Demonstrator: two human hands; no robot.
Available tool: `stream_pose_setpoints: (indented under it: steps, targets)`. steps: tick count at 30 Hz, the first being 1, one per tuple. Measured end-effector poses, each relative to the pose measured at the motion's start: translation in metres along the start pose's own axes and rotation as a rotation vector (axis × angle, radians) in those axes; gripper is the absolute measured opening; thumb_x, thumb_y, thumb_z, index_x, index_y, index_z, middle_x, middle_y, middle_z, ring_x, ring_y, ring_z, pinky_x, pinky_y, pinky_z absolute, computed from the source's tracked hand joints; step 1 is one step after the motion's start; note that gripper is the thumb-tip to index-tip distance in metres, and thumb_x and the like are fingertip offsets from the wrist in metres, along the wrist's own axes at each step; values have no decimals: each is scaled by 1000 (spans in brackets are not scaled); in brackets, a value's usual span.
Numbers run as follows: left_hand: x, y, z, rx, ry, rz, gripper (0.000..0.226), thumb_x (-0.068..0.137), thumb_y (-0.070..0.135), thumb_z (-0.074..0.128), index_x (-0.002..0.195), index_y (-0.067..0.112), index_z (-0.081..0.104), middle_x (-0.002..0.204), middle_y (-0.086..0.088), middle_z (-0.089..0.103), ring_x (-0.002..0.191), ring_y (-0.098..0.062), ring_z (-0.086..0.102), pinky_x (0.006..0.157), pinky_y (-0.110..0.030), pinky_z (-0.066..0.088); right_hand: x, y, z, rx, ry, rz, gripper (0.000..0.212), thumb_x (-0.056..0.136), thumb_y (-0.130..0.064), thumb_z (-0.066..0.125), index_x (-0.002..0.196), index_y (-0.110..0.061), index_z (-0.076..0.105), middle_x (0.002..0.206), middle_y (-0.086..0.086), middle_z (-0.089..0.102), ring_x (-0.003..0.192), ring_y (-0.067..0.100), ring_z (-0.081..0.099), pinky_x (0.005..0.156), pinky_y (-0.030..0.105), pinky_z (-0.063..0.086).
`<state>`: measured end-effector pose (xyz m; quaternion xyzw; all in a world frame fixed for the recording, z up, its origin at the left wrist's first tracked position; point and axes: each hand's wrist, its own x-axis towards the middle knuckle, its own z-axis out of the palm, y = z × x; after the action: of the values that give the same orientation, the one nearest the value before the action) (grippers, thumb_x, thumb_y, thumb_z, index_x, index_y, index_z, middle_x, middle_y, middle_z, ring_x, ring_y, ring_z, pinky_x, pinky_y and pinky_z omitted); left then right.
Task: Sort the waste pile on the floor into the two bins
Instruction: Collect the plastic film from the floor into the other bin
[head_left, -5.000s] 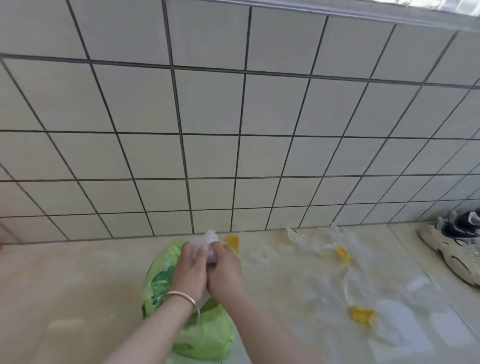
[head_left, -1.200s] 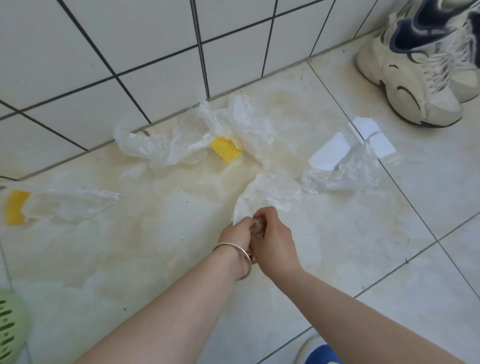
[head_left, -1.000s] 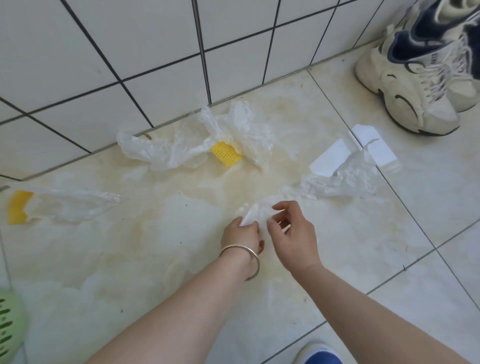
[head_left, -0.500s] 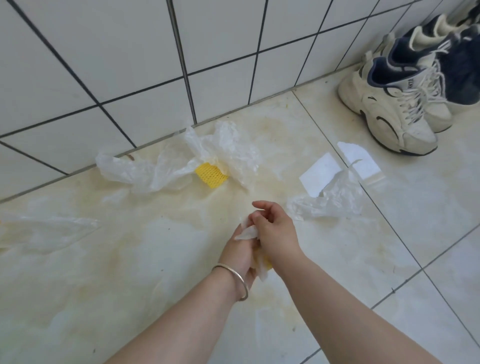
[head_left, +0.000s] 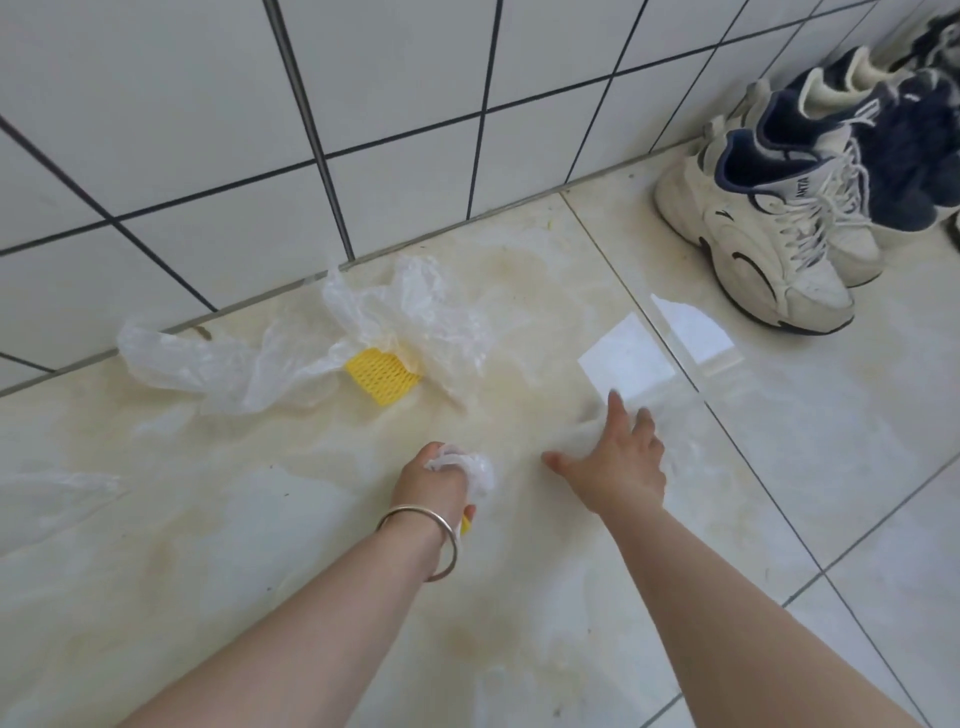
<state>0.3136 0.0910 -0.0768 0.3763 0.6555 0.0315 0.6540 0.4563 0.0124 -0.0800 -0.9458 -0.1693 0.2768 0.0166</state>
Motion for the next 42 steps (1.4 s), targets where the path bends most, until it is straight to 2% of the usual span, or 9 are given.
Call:
stream_pose_setpoints:
  steps: [5,10,14,20,23,28,33,37,42]
  targets:
    - [-4,-8,-12,22,-41,0,32,90,-3,41,85,28,47,70,0,48,55,-13,46,49,-18,42,-24,-7,32,138,25,-27,31,91,-18,51,117,-1,50,126,15,44,111,35,46,88,35,38]
    - [-22,-2,-37,-68,-129,-95,23,78,7,52,100,11,53,89,-13,46,65,-23,42,45,-15,39,-60,-47,32,687,-168,-5,21,92,-10,48,113,-10,46,95,6,53,81,23,51,56,27,38]
    - [-45,-1,-77,-149,-100,4,6,79,23,55,79,17,55,75,-9,54,59,-24,49,57,-30,39,-105,-90,20,887,-327,-199,23,93,-13,48,112,-25,52,91,-3,56,79,12,55,63,20,43]
    - [-101,8,-157,99,-102,282,20,87,27,44,83,25,63,66,-3,46,47,-18,35,40,-17,26,-188,-143,13,723,-612,-503,19,74,-41,64,76,-22,62,80,0,64,76,15,60,70,28,45]
    - [-130,-1,-205,63,-7,318,8,70,32,51,68,31,58,59,4,48,50,-16,34,49,-24,30,-229,-171,19,691,-631,-526,16,71,-27,68,71,-18,54,68,0,55,65,16,52,60,28,41]
    - [-163,-15,-290,-2,209,405,16,74,25,63,85,26,52,75,8,57,49,-11,42,50,-22,37,-306,-219,26,664,-638,-634,19,78,-11,62,63,-15,50,63,3,52,62,18,50,57,28,40]
    - [-206,-37,-363,-90,405,667,25,75,21,69,87,34,51,99,8,64,76,-2,59,72,-21,48,-385,-260,23,657,-555,-829,22,84,-8,56,67,-18,45,61,-5,49,52,9,45,42,11,36]
    - [-233,-67,-419,169,790,955,36,75,18,71,106,23,53,101,16,44,96,19,43,84,5,30,-447,-293,30,569,-497,-1070,14,88,-7,49,85,-20,45,73,-6,50,60,10,47,41,7,35]
    - [-221,-104,-487,290,852,711,44,75,-3,62,116,8,55,112,-5,44,86,-18,54,71,-16,39,-499,-333,95,226,-484,-1322,21,84,-4,47,97,-20,42,92,-7,48,87,16,48,59,10,35]
